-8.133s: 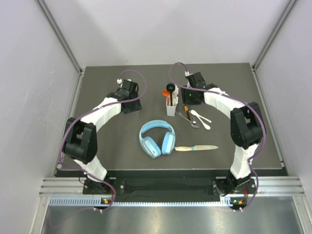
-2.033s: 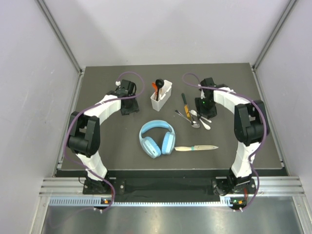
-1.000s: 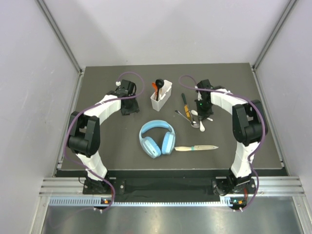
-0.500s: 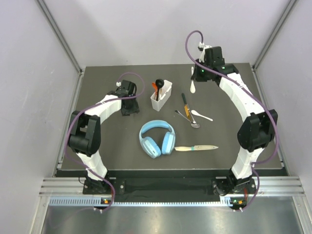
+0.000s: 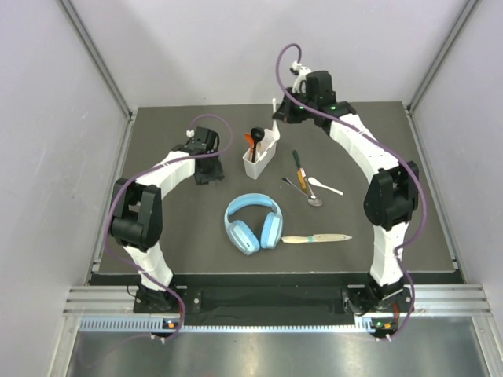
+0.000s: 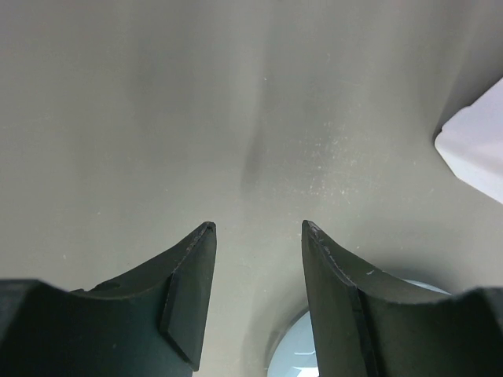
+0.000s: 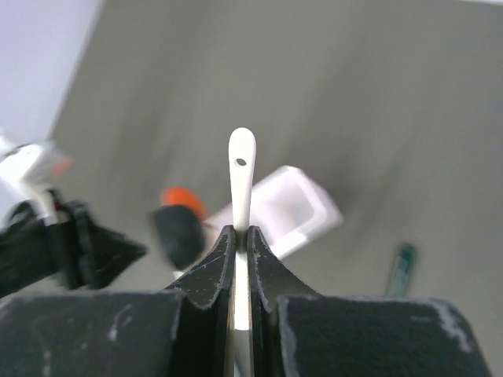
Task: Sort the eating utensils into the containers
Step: Pick up the spoon from the center of the board.
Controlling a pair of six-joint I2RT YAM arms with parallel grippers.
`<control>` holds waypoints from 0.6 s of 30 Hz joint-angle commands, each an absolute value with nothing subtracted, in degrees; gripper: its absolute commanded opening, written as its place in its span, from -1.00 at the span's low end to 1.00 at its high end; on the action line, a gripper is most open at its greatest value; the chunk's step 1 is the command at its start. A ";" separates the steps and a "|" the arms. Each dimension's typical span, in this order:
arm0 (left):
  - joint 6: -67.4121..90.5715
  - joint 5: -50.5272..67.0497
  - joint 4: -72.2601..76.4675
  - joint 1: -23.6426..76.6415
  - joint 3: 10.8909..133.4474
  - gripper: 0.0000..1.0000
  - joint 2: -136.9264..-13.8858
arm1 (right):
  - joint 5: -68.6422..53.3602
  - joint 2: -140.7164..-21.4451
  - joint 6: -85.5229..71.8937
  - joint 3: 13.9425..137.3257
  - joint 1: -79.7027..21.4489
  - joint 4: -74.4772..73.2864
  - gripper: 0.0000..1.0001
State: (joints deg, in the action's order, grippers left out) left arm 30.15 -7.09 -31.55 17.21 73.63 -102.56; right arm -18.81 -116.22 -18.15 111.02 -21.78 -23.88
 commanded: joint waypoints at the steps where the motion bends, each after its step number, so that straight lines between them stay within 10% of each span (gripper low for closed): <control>1: 31.73 -6.69 -31.64 15.74 74.62 0.06 -102.83 | -23.47 -110.31 -18.28 107.68 -26.44 -15.66 -1.00; 18: 30.59 -6.85 -32.78 15.29 74.97 0.06 -102.13 | -12.13 -109.42 -20.74 102.13 -27.60 -6.07 -1.00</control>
State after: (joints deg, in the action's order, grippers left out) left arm 31.20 -6.63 -31.73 15.40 74.39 -103.04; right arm -15.07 -110.28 -20.18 100.12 -27.68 -10.31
